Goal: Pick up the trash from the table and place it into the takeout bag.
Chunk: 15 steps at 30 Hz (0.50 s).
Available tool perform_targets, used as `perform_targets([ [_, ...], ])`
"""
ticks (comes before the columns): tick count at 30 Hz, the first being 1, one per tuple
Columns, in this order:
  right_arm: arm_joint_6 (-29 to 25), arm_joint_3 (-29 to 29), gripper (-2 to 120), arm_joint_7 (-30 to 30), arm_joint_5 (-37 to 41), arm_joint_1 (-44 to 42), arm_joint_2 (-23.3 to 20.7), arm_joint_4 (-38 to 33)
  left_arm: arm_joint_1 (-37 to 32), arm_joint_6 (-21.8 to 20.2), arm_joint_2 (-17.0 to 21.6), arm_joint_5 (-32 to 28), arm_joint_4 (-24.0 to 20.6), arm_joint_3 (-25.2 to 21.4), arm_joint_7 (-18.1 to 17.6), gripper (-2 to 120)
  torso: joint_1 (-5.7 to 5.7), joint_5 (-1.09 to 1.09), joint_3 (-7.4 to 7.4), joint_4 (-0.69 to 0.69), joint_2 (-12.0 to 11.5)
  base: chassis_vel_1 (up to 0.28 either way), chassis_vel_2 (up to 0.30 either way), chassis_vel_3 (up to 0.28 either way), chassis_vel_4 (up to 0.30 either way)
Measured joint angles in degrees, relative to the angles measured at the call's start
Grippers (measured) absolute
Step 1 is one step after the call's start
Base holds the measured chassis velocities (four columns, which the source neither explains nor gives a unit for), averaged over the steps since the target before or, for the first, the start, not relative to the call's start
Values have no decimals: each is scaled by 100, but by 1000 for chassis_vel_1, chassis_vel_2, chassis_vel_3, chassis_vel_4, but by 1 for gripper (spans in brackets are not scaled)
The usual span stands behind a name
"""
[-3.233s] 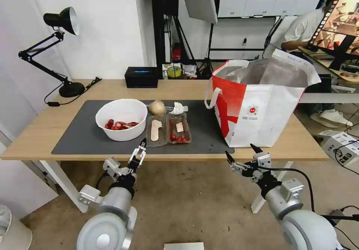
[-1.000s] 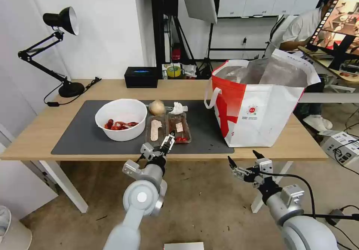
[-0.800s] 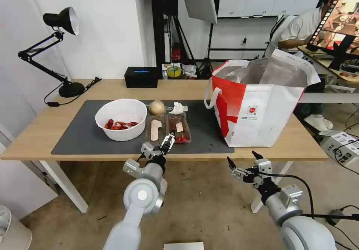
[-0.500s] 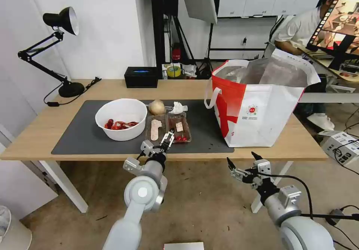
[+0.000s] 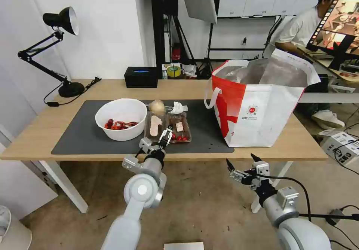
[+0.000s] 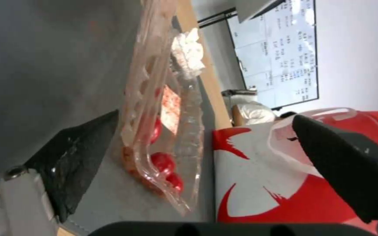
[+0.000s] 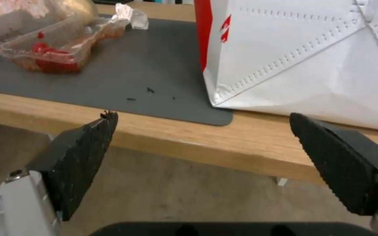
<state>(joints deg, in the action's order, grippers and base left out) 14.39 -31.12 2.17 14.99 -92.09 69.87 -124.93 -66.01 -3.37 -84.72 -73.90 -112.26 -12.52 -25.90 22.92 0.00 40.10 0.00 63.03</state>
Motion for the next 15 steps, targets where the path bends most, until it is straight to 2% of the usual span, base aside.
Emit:
perform_targets([
  [15,-12,-6,100,-2,-23,-51,7,-12,91,48,20,125,-78,32,195,100,0,0,0,0,0,0,0,0,0],
])
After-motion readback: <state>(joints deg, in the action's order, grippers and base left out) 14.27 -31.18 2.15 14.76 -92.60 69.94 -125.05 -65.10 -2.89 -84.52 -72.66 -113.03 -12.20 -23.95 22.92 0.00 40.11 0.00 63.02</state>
